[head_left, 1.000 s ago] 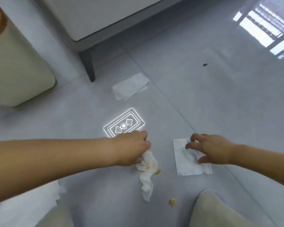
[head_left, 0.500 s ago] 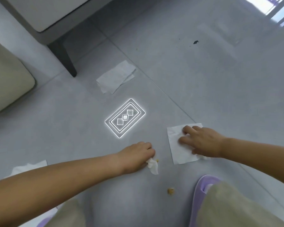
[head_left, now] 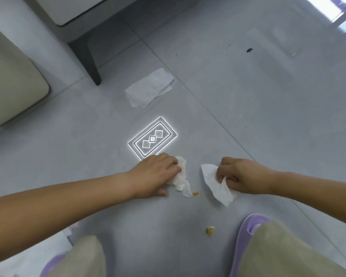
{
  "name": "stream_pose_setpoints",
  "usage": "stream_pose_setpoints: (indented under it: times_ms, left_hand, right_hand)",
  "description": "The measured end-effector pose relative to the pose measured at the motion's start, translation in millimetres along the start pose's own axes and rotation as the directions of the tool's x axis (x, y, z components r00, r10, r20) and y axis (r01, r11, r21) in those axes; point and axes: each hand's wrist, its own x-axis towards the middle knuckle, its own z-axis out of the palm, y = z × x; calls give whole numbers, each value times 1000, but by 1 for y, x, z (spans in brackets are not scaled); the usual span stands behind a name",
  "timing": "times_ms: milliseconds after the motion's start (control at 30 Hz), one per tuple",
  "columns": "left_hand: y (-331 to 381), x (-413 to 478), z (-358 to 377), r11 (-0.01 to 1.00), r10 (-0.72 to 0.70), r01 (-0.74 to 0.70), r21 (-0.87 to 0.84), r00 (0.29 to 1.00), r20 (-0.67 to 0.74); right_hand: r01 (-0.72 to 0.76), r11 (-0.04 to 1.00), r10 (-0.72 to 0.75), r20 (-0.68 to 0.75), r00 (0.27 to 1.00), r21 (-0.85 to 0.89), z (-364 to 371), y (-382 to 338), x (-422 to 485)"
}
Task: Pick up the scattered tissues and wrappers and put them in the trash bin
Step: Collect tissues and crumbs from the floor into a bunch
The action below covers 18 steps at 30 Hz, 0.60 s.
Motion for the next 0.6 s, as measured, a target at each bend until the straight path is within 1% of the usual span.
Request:
stream_pose_setpoints:
  times_ms: [100, 167, 267, 300, 367, 433, 467, 500, 600]
  left_hand:
    - [-11, -15, 0, 999, -40, 39, -17, 998, -49]
    - [-16, -23, 1, 998, -66, 64, -28, 995, -78]
    - [-20, -29, 2, 995, -91, 87, -42, 991, -98]
    - [-20, -29, 2, 995, -95, 91, -41, 990, -103]
    - [-21, -28, 3, 995, -99, 96, -35, 989, -109]
    - [-22, -27, 2, 995, -102, 99, -27, 989, -112]
    - [-22, -27, 1, 994, -106, 104, -28, 988, -112]
    - [-22, -27, 0, 994, -111, 107, -33, 987, -116]
    - [-24, -28, -3, 992, -122, 118, -34, 983, -135]
  right_hand:
    - [220, 970, -206, 131, 970, -103, 26, -32, -13]
    - [385, 898, -341, 218, 914, -212, 48, -48, -20]
    - [540, 721, -412, 358, 838, -434, 77, -53, -22]
    - [566, 680, -412, 395, 821, -467, 84, -53, -20]
    - [597, 621, -433, 414, 801, -508, 93, -52, -15]
    - [612, 587, -471, 392, 790, -529, 98, -50, -11]
    - [612, 579, -505, 353, 788, -539, 99, -49, -10]
    - [593, 594, -524, 297, 798, -544, 96, -47, -9]
    - [479, 699, -535, 58, 843, -531, 75, -40, -5]
